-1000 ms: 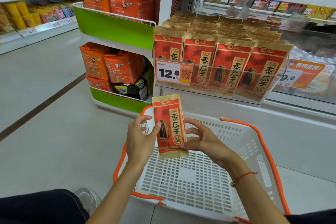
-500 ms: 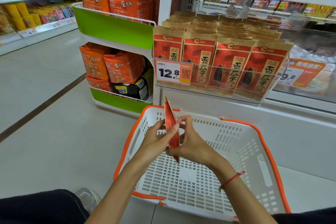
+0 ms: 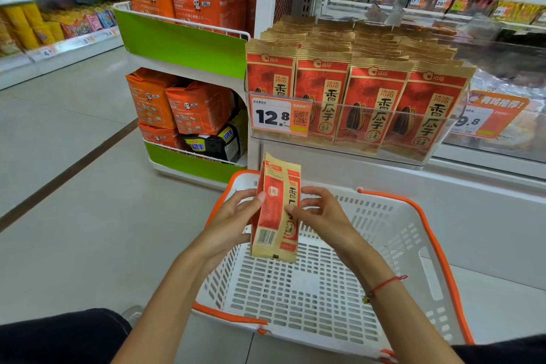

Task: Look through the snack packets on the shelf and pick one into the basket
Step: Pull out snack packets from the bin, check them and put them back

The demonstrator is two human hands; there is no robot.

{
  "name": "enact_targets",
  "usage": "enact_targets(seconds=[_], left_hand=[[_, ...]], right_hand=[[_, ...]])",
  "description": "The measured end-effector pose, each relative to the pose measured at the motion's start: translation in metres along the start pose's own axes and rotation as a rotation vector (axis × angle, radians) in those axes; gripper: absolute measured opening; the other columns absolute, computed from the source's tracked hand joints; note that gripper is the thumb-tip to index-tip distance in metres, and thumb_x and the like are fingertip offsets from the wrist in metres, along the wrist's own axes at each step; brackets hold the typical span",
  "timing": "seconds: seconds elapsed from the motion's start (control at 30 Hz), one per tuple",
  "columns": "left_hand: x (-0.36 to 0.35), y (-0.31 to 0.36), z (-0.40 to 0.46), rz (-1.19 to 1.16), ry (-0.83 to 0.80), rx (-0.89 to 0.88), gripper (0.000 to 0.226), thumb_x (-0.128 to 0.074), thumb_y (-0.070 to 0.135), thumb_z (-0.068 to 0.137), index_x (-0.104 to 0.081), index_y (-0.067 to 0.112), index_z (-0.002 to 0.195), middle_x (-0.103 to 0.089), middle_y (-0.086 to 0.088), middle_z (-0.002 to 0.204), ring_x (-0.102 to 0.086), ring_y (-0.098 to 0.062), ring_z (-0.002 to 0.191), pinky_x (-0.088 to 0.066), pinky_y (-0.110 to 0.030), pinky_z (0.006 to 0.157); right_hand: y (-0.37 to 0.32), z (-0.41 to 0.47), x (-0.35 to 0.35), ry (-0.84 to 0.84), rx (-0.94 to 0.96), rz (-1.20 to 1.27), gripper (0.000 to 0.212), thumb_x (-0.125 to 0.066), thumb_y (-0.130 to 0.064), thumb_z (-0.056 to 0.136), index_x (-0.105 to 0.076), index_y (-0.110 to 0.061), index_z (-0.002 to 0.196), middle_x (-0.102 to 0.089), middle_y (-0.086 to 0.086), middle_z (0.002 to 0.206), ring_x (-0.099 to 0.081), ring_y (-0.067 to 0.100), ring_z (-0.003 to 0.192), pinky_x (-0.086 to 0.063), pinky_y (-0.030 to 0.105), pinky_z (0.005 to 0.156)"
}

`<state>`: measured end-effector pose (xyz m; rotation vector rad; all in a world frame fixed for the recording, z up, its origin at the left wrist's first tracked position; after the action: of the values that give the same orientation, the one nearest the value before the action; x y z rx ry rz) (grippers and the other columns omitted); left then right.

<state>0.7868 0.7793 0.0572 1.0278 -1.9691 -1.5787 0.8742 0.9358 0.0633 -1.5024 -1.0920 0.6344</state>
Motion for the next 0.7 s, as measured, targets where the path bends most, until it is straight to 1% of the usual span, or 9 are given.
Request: enact_targets(seconds=[0.07, 0.1, 0.2, 0.27, 0.33, 0.43, 0.53, 0.6, 0.7], left_hand=[[0.001, -0.003, 0.001, -0.007, -0.024, 0.028, 0.031, -0.055, 0.035, 0.095, -0.056, 0.022, 0.123, -0.073, 0.001, 0.107, -0.07, -0.011, 0.098, -0.058, -0.031, 0.076], [0.0, -0.005, 0.001, -0.009, -0.031, 0.034, 0.031, -0.054, 0.034, 0.095, -0.056, 0.022, 0.124, -0.073, 0.001, 0.108, -0.07, -0.009, 0.097, -0.058, -0.031, 0.076], [0.0, -0.008, 0.002, 0.01, -0.038, 0.046, 0.031, -0.052, 0.033, 0.096, -0.057, 0.024, 0.126, -0.07, 0.003, 0.113, -0.068, -0.002, 0.098, -0.056, -0.025, 0.074], [0.0, -0.009, 0.002, 0.069, -0.032, 0.049, 0.031, -0.05, 0.033, 0.098, -0.057, 0.027, 0.127, -0.069, 0.007, 0.115, -0.063, 0.001, 0.102, -0.053, -0.02, 0.074], [0.0, -0.01, 0.003, 0.121, -0.021, 0.058, 0.031, -0.049, 0.033, 0.099, -0.057, 0.028, 0.129, -0.068, 0.007, 0.117, -0.061, -0.003, 0.11, -0.052, -0.018, 0.074], [-0.001, -0.011, 0.005, 0.185, -0.008, 0.069, 0.035, -0.048, 0.033, 0.1, -0.056, 0.027, 0.133, -0.067, 0.007, 0.12, -0.062, -0.008, 0.111, -0.054, -0.021, 0.079], [-0.002, -0.012, 0.005, 0.235, 0.0, 0.068, 0.036, -0.046, 0.032, 0.101, -0.056, 0.023, 0.135, -0.068, 0.006, 0.12, -0.062, -0.011, 0.111, -0.052, -0.022, 0.082], [-0.002, -0.013, 0.004, 0.256, -0.007, 0.072, 0.037, -0.046, 0.032, 0.101, -0.056, 0.021, 0.135, -0.066, 0.003, 0.123, -0.06, -0.015, 0.117, -0.051, -0.023, 0.083], [-0.002, -0.013, 0.004, 0.264, -0.009, 0.071, 0.034, -0.046, 0.03, 0.101, -0.058, 0.021, 0.132, -0.065, 0.003, 0.124, -0.058, -0.015, 0.119, -0.052, -0.023, 0.081]], right_hand=[[0.003, 0.002, -0.001, 0.078, -0.004, 0.03, 0.037, -0.069, -0.019, 0.089, -0.047, -0.015, 0.118, -0.058, 0.004, 0.098, -0.059, 0.008, 0.081, -0.048, 0.013, 0.06], [0.004, 0.003, -0.001, 0.113, -0.009, 0.036, 0.033, -0.068, -0.019, 0.09, -0.047, -0.014, 0.115, -0.059, 0.005, 0.095, -0.061, 0.01, 0.08, -0.05, 0.017, 0.062], [0.007, 0.005, 0.0, 0.193, 0.01, 0.016, 0.025, -0.066, -0.022, 0.091, -0.049, -0.013, 0.106, -0.064, 0.008, 0.094, -0.066, 0.018, 0.081, -0.055, 0.026, 0.064], [0.006, 0.005, 0.001, 0.246, 0.042, -0.024, 0.02, -0.065, -0.024, 0.092, -0.051, -0.013, 0.102, -0.066, 0.01, 0.093, -0.068, 0.018, 0.077, -0.056, 0.027, 0.061], [0.005, 0.006, 0.002, 0.302, 0.086, -0.073, 0.014, -0.063, -0.026, 0.093, -0.055, -0.014, 0.097, -0.068, 0.011, 0.091, -0.069, 0.017, 0.071, -0.056, 0.029, 0.058], [0.007, 0.008, 0.005, 0.374, 0.14, -0.196, 0.011, -0.063, -0.03, 0.093, -0.058, -0.022, 0.087, -0.07, 0.002, 0.078, -0.07, 0.019, 0.066, -0.059, 0.045, 0.067], [0.008, 0.008, 0.006, 0.411, 0.183, -0.283, 0.012, -0.064, -0.033, 0.091, -0.058, -0.025, 0.085, -0.069, -0.003, 0.071, -0.069, 0.017, 0.064, -0.058, 0.046, 0.067], [0.007, 0.008, 0.007, 0.43, 0.205, -0.312, 0.012, -0.066, -0.034, 0.09, -0.058, -0.028, 0.082, -0.07, -0.004, 0.07, -0.069, 0.017, 0.064, -0.058, 0.045, 0.066], [0.008, 0.009, 0.009, 0.43, 0.207, -0.311, 0.013, -0.067, -0.035, 0.089, -0.059, -0.03, 0.08, -0.07, -0.004, 0.069, -0.069, 0.017, 0.065, -0.058, 0.045, 0.066]])
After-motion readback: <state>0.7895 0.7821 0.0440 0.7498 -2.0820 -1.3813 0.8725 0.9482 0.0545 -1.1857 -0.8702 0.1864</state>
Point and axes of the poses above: each hand's wrist, its own z-axis towards the middle knuckle, its own x-axis out of the back of the hand, y = z × x, the point moved 1 cm from there along z, towards the middle knuckle
